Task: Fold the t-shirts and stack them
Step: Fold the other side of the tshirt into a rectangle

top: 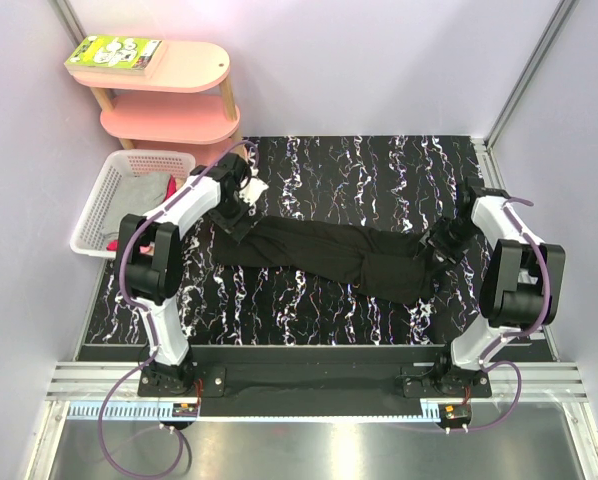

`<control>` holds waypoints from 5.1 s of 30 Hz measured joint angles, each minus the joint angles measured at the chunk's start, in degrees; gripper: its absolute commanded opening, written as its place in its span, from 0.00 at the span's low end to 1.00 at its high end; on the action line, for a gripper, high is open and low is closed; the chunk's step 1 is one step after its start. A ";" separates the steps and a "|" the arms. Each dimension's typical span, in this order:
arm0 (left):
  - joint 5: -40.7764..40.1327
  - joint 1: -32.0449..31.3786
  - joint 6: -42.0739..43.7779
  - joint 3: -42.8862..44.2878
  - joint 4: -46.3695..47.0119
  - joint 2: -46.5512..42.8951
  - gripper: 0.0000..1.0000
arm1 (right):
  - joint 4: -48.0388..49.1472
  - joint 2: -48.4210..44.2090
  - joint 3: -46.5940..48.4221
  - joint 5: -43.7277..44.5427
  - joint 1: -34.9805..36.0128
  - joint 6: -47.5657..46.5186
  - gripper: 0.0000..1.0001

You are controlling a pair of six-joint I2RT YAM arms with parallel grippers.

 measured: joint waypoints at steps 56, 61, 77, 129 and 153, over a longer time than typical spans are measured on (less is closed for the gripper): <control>-4.50 2.71 -1.86 0.17 6.71 3.78 0.59 | 4.85 3.61 -1.38 -4.61 -0.09 1.73 0.09; -4.22 2.71 -1.68 0.20 7.04 4.68 0.52 | 5.01 3.61 -1.38 -4.81 -0.09 1.73 0.09; -3.87 2.71 -0.57 0.22 7.13 6.36 0.00 | 5.07 3.61 -1.09 -5.44 -0.11 2.03 0.00; -2.40 3.96 0.70 5.57 3.34 7.93 0.60 | 1.60 -11.72 -6.51 -11.23 -0.11 4.57 0.00; -2.36 3.98 0.68 5.05 3.91 8.35 0.00 | 1.68 -11.47 -6.29 -11.23 -0.09 4.61 0.00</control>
